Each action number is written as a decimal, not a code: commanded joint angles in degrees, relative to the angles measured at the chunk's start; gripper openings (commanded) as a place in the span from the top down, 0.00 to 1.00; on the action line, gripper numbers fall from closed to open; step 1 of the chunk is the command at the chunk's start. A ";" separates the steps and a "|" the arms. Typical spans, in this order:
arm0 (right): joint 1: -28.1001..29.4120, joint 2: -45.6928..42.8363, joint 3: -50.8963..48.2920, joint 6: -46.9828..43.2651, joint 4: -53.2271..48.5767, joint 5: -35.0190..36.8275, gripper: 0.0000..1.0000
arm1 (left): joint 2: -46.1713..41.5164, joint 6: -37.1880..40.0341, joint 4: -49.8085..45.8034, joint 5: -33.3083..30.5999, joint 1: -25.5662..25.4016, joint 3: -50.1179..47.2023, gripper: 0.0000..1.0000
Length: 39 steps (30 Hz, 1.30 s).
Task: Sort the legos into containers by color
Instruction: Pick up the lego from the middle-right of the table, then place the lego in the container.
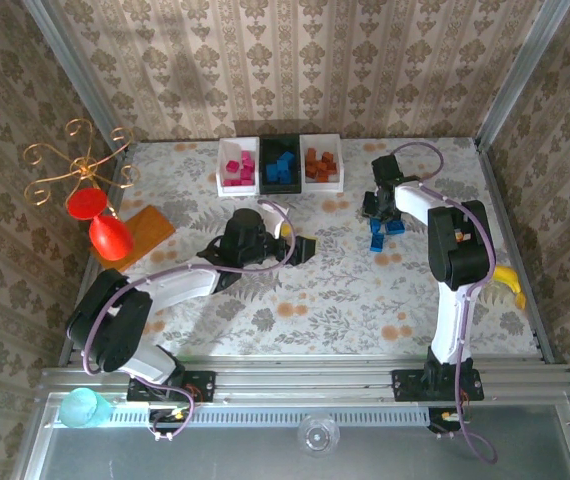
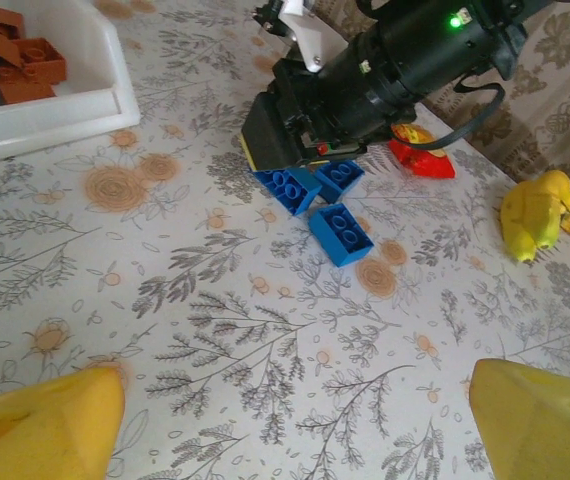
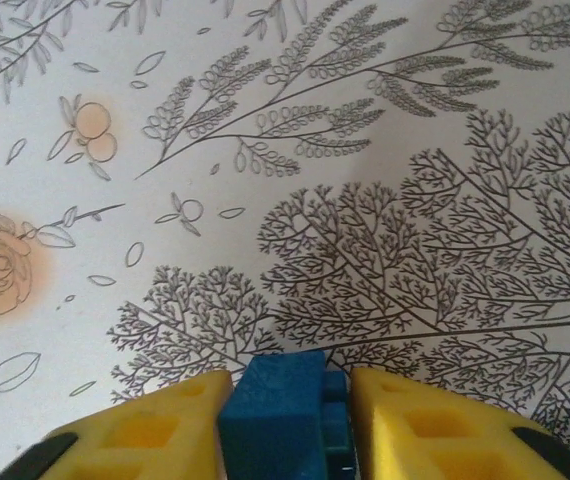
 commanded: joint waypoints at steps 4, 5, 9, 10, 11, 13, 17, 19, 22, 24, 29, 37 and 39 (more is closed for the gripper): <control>4.35 -2.58 -0.07 -1.74 3.53 -9.79 0.76 | -1.75 -3.15 4.41 -1.87 3.39 -3.57 0.10; 5.30 -3.28 -0.16 -1.57 4.50 -11.16 0.77 | -2.30 -4.20 5.59 -1.93 4.33 -4.64 0.10; 9.12 -5.10 0.25 1.03 9.01 -16.18 0.78 | -5.06 -6.19 8.48 -3.53 7.46 -8.35 0.11; 9.87 -5.26 0.49 1.90 10.31 -16.98 0.78 | -5.97 -6.27 8.50 -4.36 8.12 -9.07 0.11; 10.70 -5.38 0.91 2.89 11.95 -17.86 0.78 | -6.89 -6.29 8.57 -5.24 8.65 -9.79 0.11; 12.05 -4.91 2.44 4.52 14.93 -18.54 0.79 | -8.48 -6.29 8.51 -6.31 9.92 -11.00 0.10; 13.52 -2.06 7.26 7.75 19.68 -18.44 0.79 | -11.47 -6.66 8.17 -7.35 12.00 -12.97 0.10; 13.91 -0.08 9.84 9.00 22.18 -17.26 0.79 | -12.79 -6.94 8.06 -8.03 12.38 -13.85 0.10; 14.08 4.13 15.35 10.92 24.21 -15.25 0.79 | -14.56 -7.28 7.92 -8.63 12.47 -15.04 0.10; 14.08 7.51 19.05 12.57 25.39 -14.52 0.79 | -15.71 -7.35 7.09 -8.72 12.47 -15.47 0.10; 14.35 15.99 30.54 15.15 26.62 -11.67 0.79 | -19.12 -7.35 4.73 -9.41 12.47 -16.69 0.10; 14.42 33.76 60.72 15.99 16.07 -9.60 0.74 | -25.11 -6.57 -0.37 -10.39 12.47 -17.36 0.10; 14.38 37.75 68.51 15.94 12.56 -9.41 0.70 | -26.09 -6.31 -1.52 -10.65 12.47 -17.36 0.10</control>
